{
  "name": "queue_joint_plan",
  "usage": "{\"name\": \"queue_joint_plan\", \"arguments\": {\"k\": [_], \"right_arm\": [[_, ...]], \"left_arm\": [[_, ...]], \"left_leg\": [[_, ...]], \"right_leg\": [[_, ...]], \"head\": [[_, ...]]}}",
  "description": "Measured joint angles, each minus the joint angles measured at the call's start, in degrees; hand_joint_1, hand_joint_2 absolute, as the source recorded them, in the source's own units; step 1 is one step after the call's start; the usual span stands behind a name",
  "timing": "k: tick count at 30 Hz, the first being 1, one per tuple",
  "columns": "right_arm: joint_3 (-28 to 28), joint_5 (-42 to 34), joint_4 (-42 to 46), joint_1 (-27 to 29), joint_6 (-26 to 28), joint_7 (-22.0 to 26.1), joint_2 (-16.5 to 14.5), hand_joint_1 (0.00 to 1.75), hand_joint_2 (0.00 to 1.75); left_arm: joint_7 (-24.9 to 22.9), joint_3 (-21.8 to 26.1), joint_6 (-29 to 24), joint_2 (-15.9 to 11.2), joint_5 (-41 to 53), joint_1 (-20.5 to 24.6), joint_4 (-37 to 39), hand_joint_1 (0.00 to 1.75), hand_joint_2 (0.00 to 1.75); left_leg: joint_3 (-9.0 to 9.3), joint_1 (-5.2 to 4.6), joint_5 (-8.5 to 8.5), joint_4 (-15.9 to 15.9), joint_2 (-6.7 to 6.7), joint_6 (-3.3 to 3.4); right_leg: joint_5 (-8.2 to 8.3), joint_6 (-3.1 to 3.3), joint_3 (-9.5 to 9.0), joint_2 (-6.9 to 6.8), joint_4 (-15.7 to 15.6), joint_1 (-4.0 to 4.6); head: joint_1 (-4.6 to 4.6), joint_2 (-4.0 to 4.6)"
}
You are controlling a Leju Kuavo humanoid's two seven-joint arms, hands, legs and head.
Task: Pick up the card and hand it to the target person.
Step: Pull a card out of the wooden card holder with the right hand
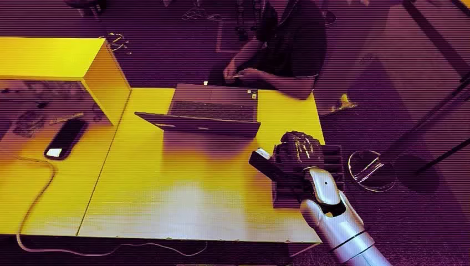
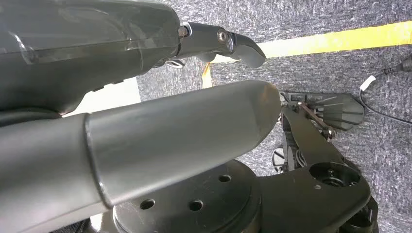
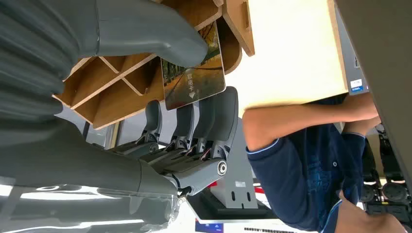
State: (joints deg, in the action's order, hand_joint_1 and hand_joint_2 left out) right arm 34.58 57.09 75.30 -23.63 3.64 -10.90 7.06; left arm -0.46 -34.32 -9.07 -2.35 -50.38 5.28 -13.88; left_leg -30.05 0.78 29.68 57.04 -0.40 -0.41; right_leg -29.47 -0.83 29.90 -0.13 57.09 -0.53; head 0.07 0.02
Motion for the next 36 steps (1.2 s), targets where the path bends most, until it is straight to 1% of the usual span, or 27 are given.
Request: {"name": "queue_joint_plan", "arguments": {"k": [3, 6, 8, 10, 15, 20, 30, 33, 36], "right_arm": [[0.0, 0.03, 0.0, 0.0, -0.03, -0.03, 0.08, 1.22, 1.75], [0.0, 0.38, 0.0, -0.09, -0.14, -0.24, 0.19, 1.46, 1.75], [0.0, 0.81, 0.01, -0.16, -0.19, -0.45, 0.22, 1.66, 1.75], [0.0, 1.12, 0.03, -0.22, -0.13, -0.52, 0.23, 1.75, 1.75], [-0.05, 2.57, 0.61, -0.27, 0.71, -0.51, 0.44, 1.75, 1.75], [-0.28, 4.73, 2.73, -0.21, 2.86, -0.21, 0.9, 1.75, 1.75], [-2.56, 7.08, 16.71, -0.59, 2.9, -0.07, 2.63, 1.75, 1.75], [-3.16, 7.03, 18.69, -0.83, 3.18, 0.15, 2.8, 1.75, 1.75], [-3.69, 6.76, 18.88, -1.0, 4.17, 1.17, 2.92, 1.75, 1.75]], "left_arm": [[0.0, 0.0, 0.0, 0.0, 0.0, 0.0, 0.0, 0.0, 0.0], [0.0, 0.0, 0.0, 0.0, -0.03, -0.01, 0.0, 0.0, 0.0], [0.0, 0.0, 0.0, -0.01, -0.06, -0.02, 0.0, 0.0, 0.0], [0.0, 0.0, 0.0, -0.01, -0.07, -0.02, 0.0, 0.0, 0.0], [0.0, -0.02, 0.01, -0.01, -0.08, -0.02, 0.0, 0.0, 0.0], [0.0, -0.02, 0.02, 0.0, -0.14, -0.05, 0.0, 0.0, 0.0], [-0.19, -0.02, 0.2, 0.0, -0.15, -0.14, 0.02, 0.0, 0.0], [-0.15, -0.04, 0.57, 0.01, 0.13, -0.14, 0.02, 0.0, 0.0], [-0.05, -0.11, 1.04, 0.01, 0.5, -0.14, 0.02, 0.0, 0.0]], "left_leg": [[0.0, 0.0, 0.0, 0.0, 0.0, 0.0], [0.0, 0.0, 0.0, 0.0, 0.0, 0.0], [0.0, 0.0, 0.0, 0.0, 0.0, 0.0], [0.01, 0.0, 0.0, 0.0, 0.01, 0.0], [0.02, 0.0, 0.0, 0.0, 0.03, 0.0], [0.03, 0.0, 0.0, 0.02, 0.03, 0.0], [0.02, 0.0, 0.0, 0.01, 0.04, 0.0], [0.02, 0.0, 0.0, 0.01, 0.04, 0.0], [0.01, 0.0, 0.0, 0.01, 0.04, 0.0]], "right_leg": [[0.0, 0.0, 0.0, 0.0, 0.0, 0.0], [0.0, 0.0, 0.0, 0.0, 0.0, 0.0], [0.0, 0.0, 0.0, 0.0, 0.0, 0.0], [0.0, 0.0, 0.0, 0.01, 0.0, 0.0], [0.0, 0.0, 0.0, 0.02, 0.0, 0.0], [0.01, 0.0, 0.0, 0.02, 0.0, 0.0], [0.01, 0.0, 0.01, 0.03, 0.0, 0.0], [0.01, 0.0, 0.0, 0.03, 0.0, 0.0], [0.01, 0.0, 0.0, 0.03, 0.0, 0.0]], "head": [[0.0, 0.0], [-0.01, 0.0], [-0.01, 0.0], [-0.01, 0.0], [-0.01, 0.0], [-0.01, 0.0], [-0.01, 0.0], [-0.01, 0.0], [-0.01, 0.0]]}}
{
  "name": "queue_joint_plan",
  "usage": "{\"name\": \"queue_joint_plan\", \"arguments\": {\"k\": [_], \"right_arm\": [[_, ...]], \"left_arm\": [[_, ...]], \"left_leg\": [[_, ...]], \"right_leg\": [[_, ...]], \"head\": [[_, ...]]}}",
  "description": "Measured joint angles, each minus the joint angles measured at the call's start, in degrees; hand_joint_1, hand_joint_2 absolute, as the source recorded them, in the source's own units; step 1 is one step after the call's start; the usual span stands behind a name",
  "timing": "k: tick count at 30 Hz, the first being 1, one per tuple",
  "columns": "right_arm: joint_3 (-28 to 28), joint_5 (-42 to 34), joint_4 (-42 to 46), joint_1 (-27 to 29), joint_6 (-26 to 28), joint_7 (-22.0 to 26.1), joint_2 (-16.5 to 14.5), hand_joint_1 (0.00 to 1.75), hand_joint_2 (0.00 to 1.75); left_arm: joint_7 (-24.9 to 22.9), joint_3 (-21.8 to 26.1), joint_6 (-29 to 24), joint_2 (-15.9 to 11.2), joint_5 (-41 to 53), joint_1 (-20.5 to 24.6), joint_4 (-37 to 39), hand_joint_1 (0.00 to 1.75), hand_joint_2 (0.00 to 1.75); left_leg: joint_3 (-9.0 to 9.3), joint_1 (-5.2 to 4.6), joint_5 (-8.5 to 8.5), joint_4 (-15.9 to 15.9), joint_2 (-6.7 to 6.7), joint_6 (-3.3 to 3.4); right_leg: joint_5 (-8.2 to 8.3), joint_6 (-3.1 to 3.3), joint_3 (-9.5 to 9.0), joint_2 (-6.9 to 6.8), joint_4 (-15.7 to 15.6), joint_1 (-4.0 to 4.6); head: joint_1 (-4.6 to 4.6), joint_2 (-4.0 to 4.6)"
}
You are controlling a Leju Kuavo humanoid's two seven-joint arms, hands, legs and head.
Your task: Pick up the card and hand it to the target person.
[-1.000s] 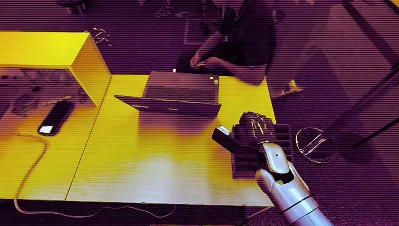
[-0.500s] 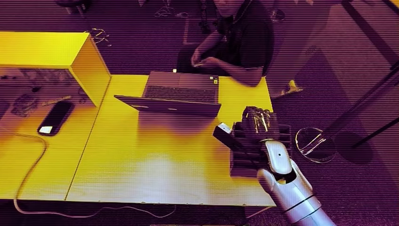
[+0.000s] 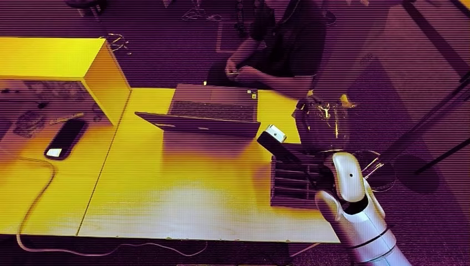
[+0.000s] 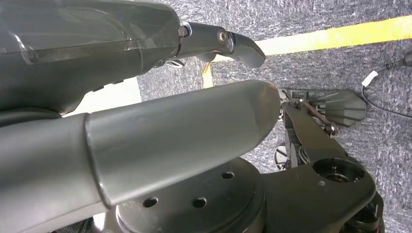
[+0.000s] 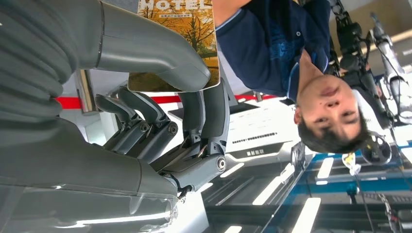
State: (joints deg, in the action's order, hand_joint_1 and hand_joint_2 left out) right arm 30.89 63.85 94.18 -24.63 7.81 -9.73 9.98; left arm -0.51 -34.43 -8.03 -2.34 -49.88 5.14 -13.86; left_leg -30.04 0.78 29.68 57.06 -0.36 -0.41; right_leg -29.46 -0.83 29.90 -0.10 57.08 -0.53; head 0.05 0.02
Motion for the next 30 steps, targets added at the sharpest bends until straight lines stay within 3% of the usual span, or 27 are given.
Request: {"name": "queue_joint_plan", "arguments": {"k": [7, 26, 28, 30], "right_arm": [[-0.35, 0.11, -2.6, -0.37, 3.39, 2.89, 0.17, 1.75, 1.75], [-0.29, 1.87, -11.74, -3.55, 4.52, 4.41, 0.18, 1.75, 1.75], [-0.28, 2.23, -12.04, -3.55, 4.46, 4.31, 0.18, 1.11, 1.75], [-0.27, 2.58, -12.21, -3.53, 4.26, 3.96, 0.18, 0.24, 1.75]], "left_arm": [[0.04, -0.16, 0.84, -0.01, 0.68, 0.02, 0.0, 0.0, 0.0], [0.05, -1.26, 1.73, 0.0, 1.49, 0.07, 0.0, 0.0, 0.0], [0.05, -1.44, 1.69, 0.0, 1.48, 0.07, 0.0, 0.0, 0.0], [0.05, -1.58, 1.64, 0.0, 1.4, 0.07, 0.0, 0.0, 0.0]], "left_leg": [[-0.03, 0.0, 0.0, 0.0, 0.0, 0.0], [-0.04, 0.0, 0.0, 0.0, -0.01, 0.0], [-0.04, 0.0, 0.0, 0.0, -0.01, 0.0], [-0.03, 0.0, 0.0, 0.0, -0.01, 0.0]], "right_leg": [[0.0, 0.0, 0.01, 0.0, 0.0, 0.0], [0.0, 0.0, 0.01, -0.01, 0.0, 0.0], [-0.01, 0.0, 0.02, -0.01, 0.0, 0.0], [-0.01, 0.0, 0.02, -0.01, 0.0, 0.0]], "head": [[0.0, 0.0], [0.01, 0.0], [0.01, 0.0], [0.01, 0.0]]}}
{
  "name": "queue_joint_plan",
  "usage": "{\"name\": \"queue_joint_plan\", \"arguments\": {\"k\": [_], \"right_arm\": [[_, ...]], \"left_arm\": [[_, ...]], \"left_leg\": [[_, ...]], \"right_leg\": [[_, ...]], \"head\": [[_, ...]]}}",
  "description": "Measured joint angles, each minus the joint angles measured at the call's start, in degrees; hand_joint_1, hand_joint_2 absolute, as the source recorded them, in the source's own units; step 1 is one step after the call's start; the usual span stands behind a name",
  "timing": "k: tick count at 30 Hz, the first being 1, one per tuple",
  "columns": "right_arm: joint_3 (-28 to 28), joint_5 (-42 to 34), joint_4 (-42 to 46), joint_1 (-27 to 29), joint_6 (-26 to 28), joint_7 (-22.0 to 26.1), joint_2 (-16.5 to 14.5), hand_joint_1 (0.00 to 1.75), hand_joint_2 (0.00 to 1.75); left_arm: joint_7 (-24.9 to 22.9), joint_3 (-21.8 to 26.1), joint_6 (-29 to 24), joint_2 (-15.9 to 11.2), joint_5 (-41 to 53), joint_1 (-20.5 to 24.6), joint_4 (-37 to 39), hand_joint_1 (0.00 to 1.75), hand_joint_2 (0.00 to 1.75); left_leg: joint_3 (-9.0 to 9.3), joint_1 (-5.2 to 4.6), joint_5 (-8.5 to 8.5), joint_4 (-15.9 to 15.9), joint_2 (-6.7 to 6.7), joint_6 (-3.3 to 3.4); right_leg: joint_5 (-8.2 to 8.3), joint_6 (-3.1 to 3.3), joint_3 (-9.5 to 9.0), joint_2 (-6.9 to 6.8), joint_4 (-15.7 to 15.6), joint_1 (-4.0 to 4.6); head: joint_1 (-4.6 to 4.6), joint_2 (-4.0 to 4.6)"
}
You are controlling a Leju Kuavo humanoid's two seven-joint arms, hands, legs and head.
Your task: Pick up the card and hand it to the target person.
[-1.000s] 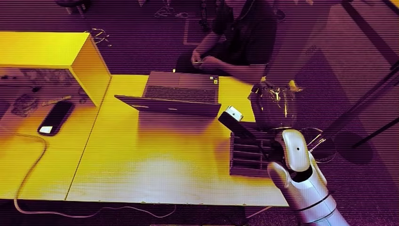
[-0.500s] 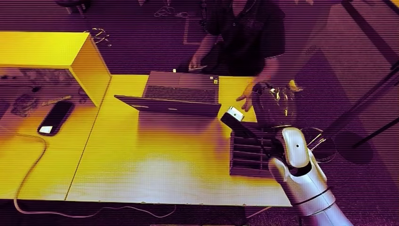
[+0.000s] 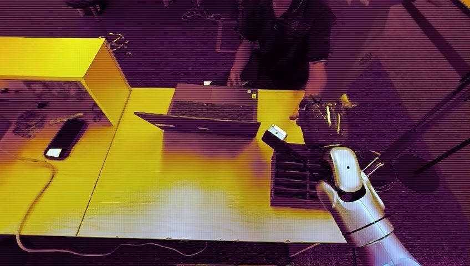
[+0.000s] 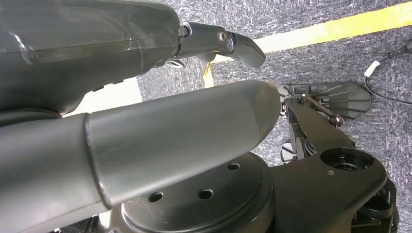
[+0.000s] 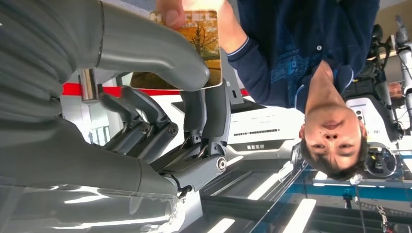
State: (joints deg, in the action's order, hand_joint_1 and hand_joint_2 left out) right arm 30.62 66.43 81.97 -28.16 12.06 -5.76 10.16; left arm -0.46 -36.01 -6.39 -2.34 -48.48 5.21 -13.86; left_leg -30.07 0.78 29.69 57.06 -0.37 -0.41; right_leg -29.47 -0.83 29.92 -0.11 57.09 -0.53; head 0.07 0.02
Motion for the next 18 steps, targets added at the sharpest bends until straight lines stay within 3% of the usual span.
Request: {"name": "queue_joint_plan", "arguments": {"k": [2, 9, 18], "right_arm": [[0.01, 0.26, -0.03, 0.04, -0.31, -0.52, 0.0, 0.0, 1.75], [-0.73, -1.79, 1.53, 2.7, -0.04, -3.08, 0.0, 0.0, 1.75], [-6.85, 0.39, 14.08, 11.74, 0.72, -8.9, 1.16, 0.0, 1.75]], "left_arm": [[0.0, -0.03, -0.05, 0.0, -0.16, 0.0, 0.0, 0.0, 0.0], [-0.08, -0.05, -1.13, 0.0, -1.74, -0.03, 0.0, 0.0, 0.0], [-0.63, -0.05, -3.16, 0.14, -3.67, -0.19, 0.0, 0.0, 0.0]], "left_leg": [[0.0, 0.0, 0.0, 0.0, 0.0, 0.0], [0.03, 0.0, 0.0, 0.01, 0.0, 0.0], [0.02, -0.01, 0.03, 0.02, 0.02, 0.02]], "right_leg": [[0.0, 0.0, 0.0, 0.0, 0.0, 0.0], [0.0, 0.0, 0.01, 0.0, 0.0, 0.0], [-0.02, -0.01, 0.06, 0.0, -0.03, -0.01]], "head": [[-0.01, 0.0], [0.0, 0.0], [-0.01, 0.0]]}}
